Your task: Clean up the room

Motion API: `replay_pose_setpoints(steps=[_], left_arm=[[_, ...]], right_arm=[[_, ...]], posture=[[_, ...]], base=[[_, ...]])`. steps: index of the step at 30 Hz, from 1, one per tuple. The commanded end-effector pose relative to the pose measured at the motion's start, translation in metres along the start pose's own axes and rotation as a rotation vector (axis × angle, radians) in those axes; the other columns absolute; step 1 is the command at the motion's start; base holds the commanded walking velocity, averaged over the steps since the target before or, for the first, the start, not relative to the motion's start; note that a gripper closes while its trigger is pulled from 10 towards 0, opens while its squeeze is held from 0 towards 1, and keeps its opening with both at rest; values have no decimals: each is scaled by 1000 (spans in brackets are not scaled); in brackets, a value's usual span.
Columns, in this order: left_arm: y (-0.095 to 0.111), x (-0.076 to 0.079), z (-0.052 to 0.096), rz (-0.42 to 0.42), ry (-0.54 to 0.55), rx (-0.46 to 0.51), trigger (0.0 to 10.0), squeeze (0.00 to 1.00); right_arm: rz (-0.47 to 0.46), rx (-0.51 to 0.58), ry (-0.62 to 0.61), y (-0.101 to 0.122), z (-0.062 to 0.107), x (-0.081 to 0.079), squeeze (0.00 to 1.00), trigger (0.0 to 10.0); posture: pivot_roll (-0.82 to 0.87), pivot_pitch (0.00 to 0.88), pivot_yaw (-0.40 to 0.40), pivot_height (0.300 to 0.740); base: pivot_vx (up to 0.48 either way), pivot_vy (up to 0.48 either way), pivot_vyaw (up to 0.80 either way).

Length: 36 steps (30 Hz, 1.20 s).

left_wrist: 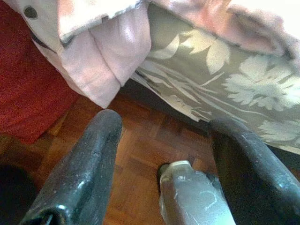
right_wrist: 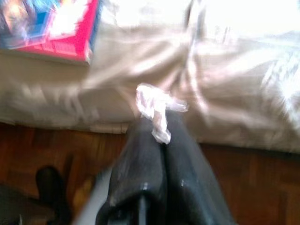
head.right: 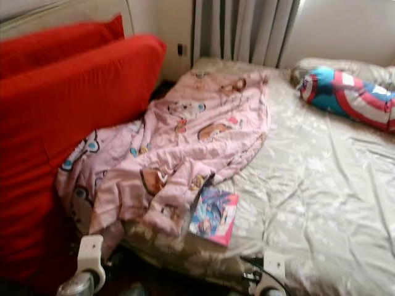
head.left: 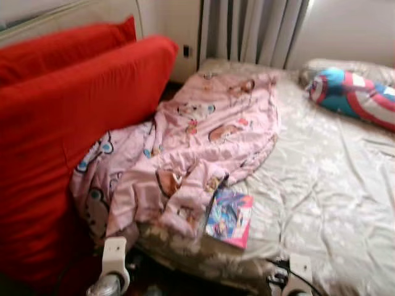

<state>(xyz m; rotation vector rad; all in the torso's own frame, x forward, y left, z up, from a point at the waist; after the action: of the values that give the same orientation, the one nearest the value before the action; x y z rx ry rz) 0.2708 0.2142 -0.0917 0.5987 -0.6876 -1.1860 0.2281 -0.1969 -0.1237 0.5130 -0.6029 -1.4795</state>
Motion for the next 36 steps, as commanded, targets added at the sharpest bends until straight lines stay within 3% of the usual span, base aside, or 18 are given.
replay_pose_setpoints(steps=[1, 10, 13, 14, 16, 17, 20, 25, 30, 33, 36], left_arm=[[-19, -4, 3, -20, 12, -74, 10000, 0], [-50, -38, 18, 30, 92, -161, 10000, 0], [-58, -55, 26, 34, 117, -184, 10000, 0], [-63, -70, 33, 38, 139, -200, 10000, 0], [-65, -79, 37, 38, 151, -209, 10000, 0], [-69, -90, 43, 42, 170, -224, 10000, 0], [-75, -99, 49, 53, 191, -239, 10000, 0], [-79, -99, 51, 65, 186, -245, 10000, 0], [-83, -105, 55, 72, 194, -254, 10000, 0], [-79, -95, 50, 67, 175, -244, 10000, 0], [-73, -87, 44, 63, 158, -228, 10000, 0]], right_arm=[[3, -14, -5, -5, 1, 2, 0, 10000], [91, 20, 74, 4, 0, -13, 0, 10000], [147, 25, 96, 5, 0, -17, 0, 10000], [192, 25, 69, 6, -1, -13, 0, 10000], [197, 24, 53, 6, -1, -10, 0, 10000], [179, 19, 29, 6, -1, -7, 0, 10000], [120, 7, 8, 2, -1, -6, 0, 10000], [187, -15, 98, -9, 2, -28, 0, 10000], [189, -31, 87, -10, 1, -24, 0, 10000], [186, -30, 83, -9, 1, -24, 0, 10000], [187, -26, 99, -12, 2, -36, 0, 10000]], posture=[[-1, 0, -37, 740], [15, 0, -38, 740], [3, 0, -27, 740], [-7, 0, -26, 740], [-10, 0, -26, 740], [-16, 0, -24, 740], [-14, 0, -24, 740], [-10, 0, -29, 740], [-10, 0, -30, 740], [-7, 0, -30, 740], [0, 0, -28, 740]], base=[[0, 0, 0], [0, 0, 0], [0, 0, 0], [0, 0, 0], [0, 0, 0], [0, 0, 0], [0, 0, 0], [0, 0, 0], [0, 0, 0], [0, 0, 0], [0, 0, 0]])
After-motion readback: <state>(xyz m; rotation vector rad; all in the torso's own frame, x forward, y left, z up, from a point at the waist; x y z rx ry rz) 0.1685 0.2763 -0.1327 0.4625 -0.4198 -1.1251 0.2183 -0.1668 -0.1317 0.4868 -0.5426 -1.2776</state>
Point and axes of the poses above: a point about 5 cm out from each wrist's last joint towards the gripper, its own z axis pointing back from the gripper into the wrist, its own y axis along the axis of the wrist's last joint, x = y × z, the point moved 6 cm from there along -z, pointing out of the wrist towards the gripper, and after that the axes turned 14 degrees about z, right-handed, at the moved point
